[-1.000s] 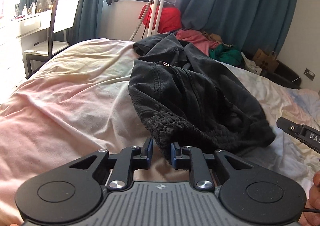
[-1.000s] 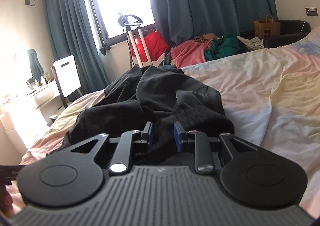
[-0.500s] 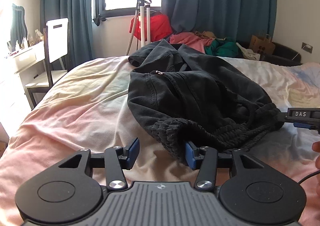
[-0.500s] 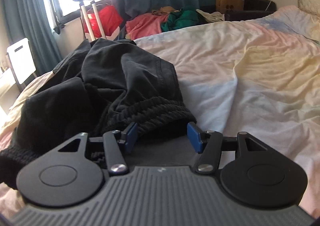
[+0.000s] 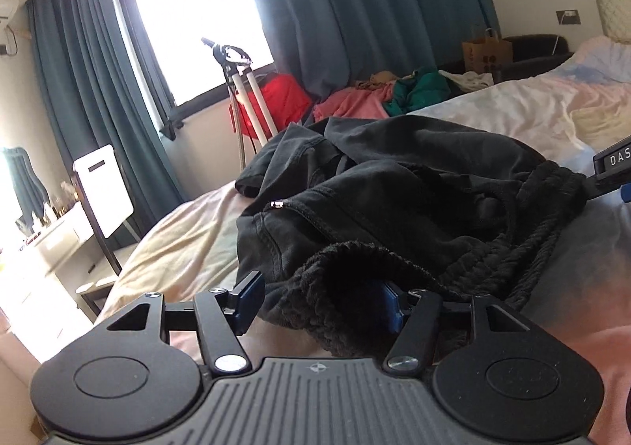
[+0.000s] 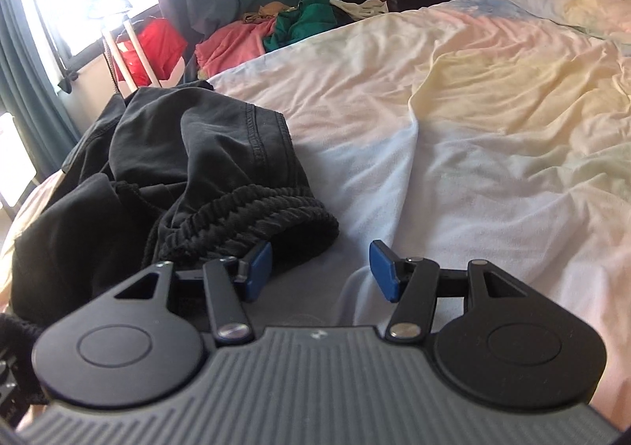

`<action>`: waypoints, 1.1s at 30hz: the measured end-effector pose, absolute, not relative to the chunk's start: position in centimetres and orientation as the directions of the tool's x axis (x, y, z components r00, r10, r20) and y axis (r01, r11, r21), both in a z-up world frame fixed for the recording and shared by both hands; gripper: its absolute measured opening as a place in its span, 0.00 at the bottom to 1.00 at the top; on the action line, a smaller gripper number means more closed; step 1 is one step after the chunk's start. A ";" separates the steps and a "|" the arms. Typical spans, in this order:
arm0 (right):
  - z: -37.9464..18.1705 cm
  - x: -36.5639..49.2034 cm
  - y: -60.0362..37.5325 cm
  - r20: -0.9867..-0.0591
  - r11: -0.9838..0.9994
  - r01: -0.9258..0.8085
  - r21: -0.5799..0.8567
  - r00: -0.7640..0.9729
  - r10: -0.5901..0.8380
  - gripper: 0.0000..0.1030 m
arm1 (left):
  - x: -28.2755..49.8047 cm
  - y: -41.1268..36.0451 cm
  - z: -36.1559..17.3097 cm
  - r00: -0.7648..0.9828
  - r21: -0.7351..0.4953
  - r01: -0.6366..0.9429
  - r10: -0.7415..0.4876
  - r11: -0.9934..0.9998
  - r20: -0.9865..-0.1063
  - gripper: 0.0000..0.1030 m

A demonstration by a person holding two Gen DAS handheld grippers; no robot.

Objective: Fold clothes

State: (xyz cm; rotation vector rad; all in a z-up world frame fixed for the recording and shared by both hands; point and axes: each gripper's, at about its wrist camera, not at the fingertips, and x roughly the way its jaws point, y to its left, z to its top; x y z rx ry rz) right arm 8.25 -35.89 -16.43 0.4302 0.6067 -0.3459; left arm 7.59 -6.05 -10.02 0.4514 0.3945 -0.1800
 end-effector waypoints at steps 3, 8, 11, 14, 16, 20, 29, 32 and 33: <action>-16.5 8.1 -36.1 -0.622 0.850 0.429 0.305 0.766 -0.164 0.56 | 7.4 -6.0 -9.7 0.916 0.438 0.278 -0.100 0.855 -0.388 0.65; -16.5 7.9 -36.5 -0.639 0.845 0.439 0.306 0.753 -0.159 0.56 | 8.1 -6.2 -11.2 0.892 0.461 0.311 -0.087 0.831 -0.445 0.64; -16.7 8.0 -36.5 -0.653 0.841 0.436 0.319 0.745 -0.139 0.56 | 8.4 -6.4 -11.9 0.877 0.470 0.352 -0.110 0.809 -0.468 0.59; -16.8 8.2 -36.1 -0.657 0.849 0.430 0.306 0.741 -0.139 0.56 | 8.6 -6.4 -11.9 0.887 0.457 0.346 -0.127 0.820 -0.443 0.55; -16.8 8.2 -35.9 -0.651 0.857 0.421 0.298 0.746 -0.140 0.56 | 8.9 -5.7 -11.5 0.890 0.395 0.320 -0.130 0.861 -0.438 0.43; -16.6 8.1 -35.7 -0.630 0.867 0.398 0.300 0.765 -0.133 0.56 | 9.6 -3.2 -9.8 0.890 0.200 0.238 -0.131 0.950 -0.438 0.22; -15.9 8.4 -34.3 -0.586 0.917 0.294 0.269 0.806 -0.086 0.56 | 9.7 5.5 -7.4 0.886 -0.311 -0.048 -0.103 0.949 -0.452 0.19; -16.3 9.3 -33.3 -0.610 0.941 0.234 0.246 0.792 -0.037 0.56 | 10.7 7.3 -8.3 0.850 -0.356 -0.133 -0.078 0.925 -0.521 0.18; -16.5 9.6 -33.1 -0.619 0.946 0.223 0.233 0.784 -0.032 0.56 | 10.8 7.7 -8.6 0.837 -0.367 -0.148 -0.082 0.918 -0.541 0.18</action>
